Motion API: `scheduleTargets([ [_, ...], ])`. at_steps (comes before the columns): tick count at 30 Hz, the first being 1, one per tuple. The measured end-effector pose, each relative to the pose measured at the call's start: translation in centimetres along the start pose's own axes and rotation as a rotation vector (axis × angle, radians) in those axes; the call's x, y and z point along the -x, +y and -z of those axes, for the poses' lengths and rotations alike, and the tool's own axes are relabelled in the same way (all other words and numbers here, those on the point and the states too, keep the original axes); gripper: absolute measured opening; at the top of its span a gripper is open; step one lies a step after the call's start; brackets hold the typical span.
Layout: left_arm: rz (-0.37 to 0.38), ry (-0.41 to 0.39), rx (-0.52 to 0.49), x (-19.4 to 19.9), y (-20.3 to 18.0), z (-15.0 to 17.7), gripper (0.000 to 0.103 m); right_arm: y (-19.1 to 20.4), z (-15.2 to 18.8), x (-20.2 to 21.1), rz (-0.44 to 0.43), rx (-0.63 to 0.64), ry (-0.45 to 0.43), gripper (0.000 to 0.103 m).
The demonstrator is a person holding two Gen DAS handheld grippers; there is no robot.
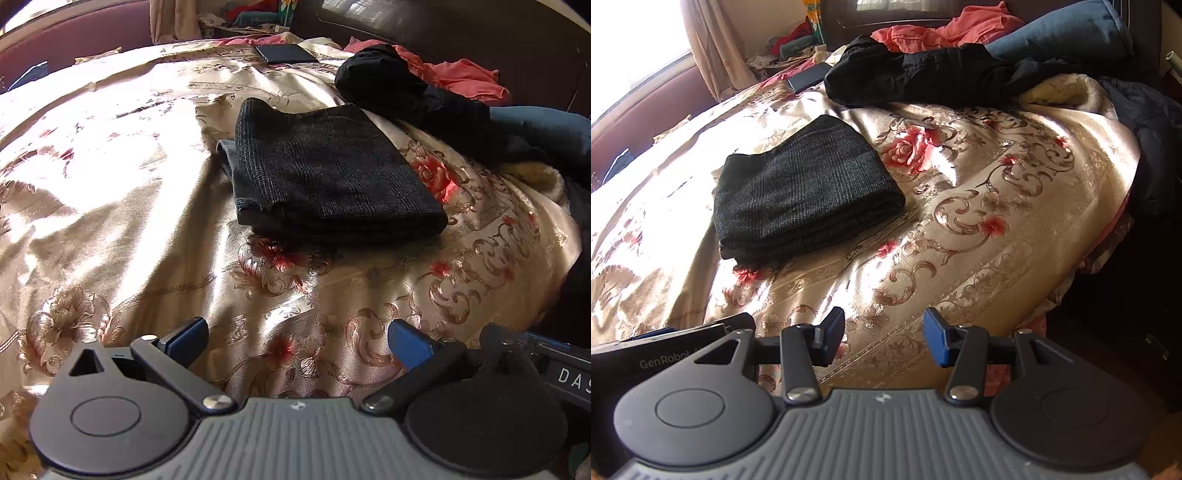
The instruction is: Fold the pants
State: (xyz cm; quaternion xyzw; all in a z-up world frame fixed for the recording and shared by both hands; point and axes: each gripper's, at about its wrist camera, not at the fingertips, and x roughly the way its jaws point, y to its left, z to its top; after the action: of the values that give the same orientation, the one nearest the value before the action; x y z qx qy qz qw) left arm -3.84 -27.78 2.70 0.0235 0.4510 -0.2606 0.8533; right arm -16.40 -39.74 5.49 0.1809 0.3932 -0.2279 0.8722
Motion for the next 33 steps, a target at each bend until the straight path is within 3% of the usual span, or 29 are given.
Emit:
scheduleTargets([
  [7, -0.014, 0.001, -0.007, 0.0, -0.1, 0.0, 0.103, 0.2, -0.2, -0.4, -0.003, 0.010, 0.010, 0.049],
  [17, -0.174, 0.037, -0.113, -1.5, -2.7, 0.0, 0.103, 0.1, -0.7, -1.7, 0.021, 0.060, 0.033, 0.049],
  [24, -0.170, 0.049, -0.038, -2.0, -2.7, -0.1, 0.103, -0.6, -1.3, -2.0, 0.016, 0.066, 0.030, 0.049],
  [27, -0.124, 0.045, 0.016, -2.0, -2.4, -0.1, 0.103, -0.8, -1.5, -2.3, 0.017, 0.075, 0.039, 0.049],
  [33, -0.110, 0.035, 0.030, -1.9, -2.1, -0.1, 0.103, -0.7, -1.2, -2.6, 0.014, 0.080, 0.050, 0.049],
])
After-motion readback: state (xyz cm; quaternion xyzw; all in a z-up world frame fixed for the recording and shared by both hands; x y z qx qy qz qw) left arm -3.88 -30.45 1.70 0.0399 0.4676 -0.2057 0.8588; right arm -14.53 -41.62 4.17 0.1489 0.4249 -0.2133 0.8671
